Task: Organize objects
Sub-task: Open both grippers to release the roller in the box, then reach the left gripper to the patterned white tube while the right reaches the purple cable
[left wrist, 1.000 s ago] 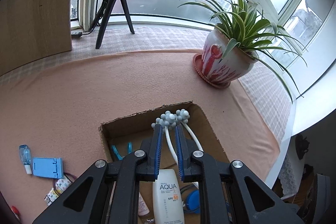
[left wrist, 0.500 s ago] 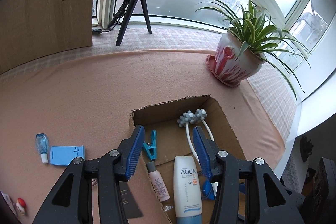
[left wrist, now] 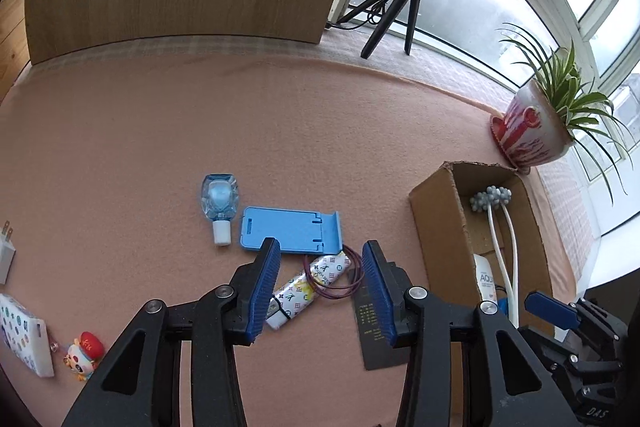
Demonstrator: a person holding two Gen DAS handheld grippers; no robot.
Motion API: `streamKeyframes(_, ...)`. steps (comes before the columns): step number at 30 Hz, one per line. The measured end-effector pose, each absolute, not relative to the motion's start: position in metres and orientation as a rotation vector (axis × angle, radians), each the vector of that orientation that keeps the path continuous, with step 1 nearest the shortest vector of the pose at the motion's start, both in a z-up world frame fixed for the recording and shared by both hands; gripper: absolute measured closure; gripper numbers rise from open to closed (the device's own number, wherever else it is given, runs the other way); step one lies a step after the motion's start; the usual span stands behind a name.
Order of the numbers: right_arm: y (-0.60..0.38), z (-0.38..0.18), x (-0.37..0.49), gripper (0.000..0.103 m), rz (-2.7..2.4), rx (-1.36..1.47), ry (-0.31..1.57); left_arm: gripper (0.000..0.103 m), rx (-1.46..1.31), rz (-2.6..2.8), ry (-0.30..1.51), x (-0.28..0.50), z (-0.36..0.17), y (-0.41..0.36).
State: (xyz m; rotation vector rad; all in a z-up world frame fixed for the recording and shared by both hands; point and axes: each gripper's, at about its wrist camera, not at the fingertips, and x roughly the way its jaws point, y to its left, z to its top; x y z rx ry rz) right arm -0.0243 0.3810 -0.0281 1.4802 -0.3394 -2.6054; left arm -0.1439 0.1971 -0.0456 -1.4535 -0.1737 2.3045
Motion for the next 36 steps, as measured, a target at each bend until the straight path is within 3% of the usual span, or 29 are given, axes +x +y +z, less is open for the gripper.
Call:
streamKeyframes(11, 0.355, -0.034, -0.061, 0.054, -2.500, 1.506, -0.453, 0.064, -1.486, 2.181, 0.154, -0.132, -0.086, 0.190)
streamKeyframes(13, 0.354, -0.035, -0.063, 0.054, -2.501, 1.512, -0.466, 0.071, -1.501, 2.157, 0.157, -0.134, -0.094, 0.190)
streamKeyframes(26, 0.351, -0.037, -0.068, 0.055, -2.525, 1.549, -0.488, 0.073, -1.453, 2.069, 0.250, -0.133, -0.099, 0.215)
streamKeyframes(36, 0.322, -0.040, -0.090, 0.061, -2.474, 1.569, -0.418, 0.076, -1.501, 2.098, 0.180, -0.122, -0.096, 0.181)
